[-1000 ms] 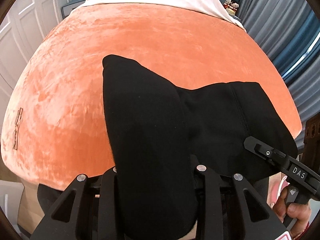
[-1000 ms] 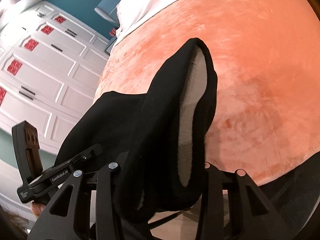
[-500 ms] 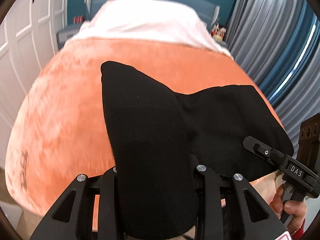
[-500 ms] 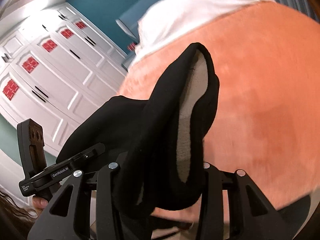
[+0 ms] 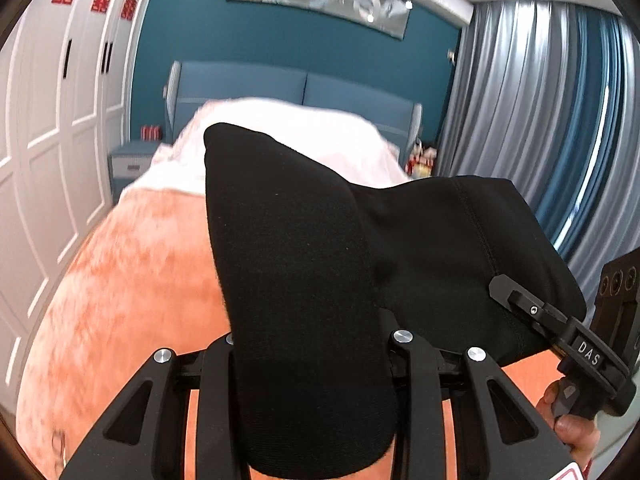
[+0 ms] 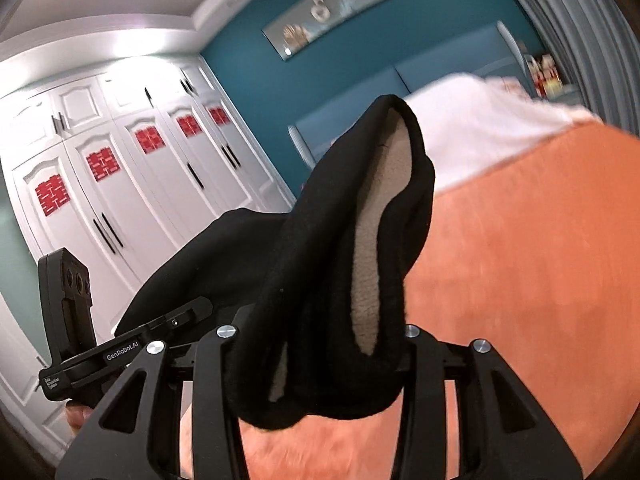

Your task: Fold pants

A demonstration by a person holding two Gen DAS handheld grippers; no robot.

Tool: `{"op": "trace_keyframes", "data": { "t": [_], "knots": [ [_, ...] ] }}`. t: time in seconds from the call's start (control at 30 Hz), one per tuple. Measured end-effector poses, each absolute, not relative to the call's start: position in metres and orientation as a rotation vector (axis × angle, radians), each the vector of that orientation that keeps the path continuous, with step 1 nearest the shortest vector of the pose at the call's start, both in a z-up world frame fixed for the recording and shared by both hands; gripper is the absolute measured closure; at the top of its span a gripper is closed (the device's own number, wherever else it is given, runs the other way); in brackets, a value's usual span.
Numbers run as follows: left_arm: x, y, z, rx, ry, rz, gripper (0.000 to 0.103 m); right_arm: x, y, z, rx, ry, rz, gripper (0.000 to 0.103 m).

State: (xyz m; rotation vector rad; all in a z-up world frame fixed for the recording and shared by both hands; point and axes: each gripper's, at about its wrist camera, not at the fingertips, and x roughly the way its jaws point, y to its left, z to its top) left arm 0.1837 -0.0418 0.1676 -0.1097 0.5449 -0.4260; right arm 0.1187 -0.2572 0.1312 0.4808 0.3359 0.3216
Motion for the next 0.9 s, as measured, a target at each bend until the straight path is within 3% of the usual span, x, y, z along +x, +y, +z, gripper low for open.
{"op": "trace_keyframes", "data": {
  "t": [0.33, 0.6, 0.9],
  "knots": [
    [0.301, -0.053, 0.158, -0.180, 0.433, -0.424, 0.072, 0.239, -0.294, 0.139, 0.433, 0.166, 0.331, 0.065],
    [0.397, -0.080, 0.099, -0.186, 0.426, -0.439, 0.072, 0.332, -0.330, 0.076, 0.515, 0.155, 0.297, 0.065],
    [0.482, -0.093, -0.024, -0.188, 0.618, -0.399, 0.071, 0.421, -0.349, -0.036, 0.615, 0.326, 0.262, 0.065]
  ]
}}
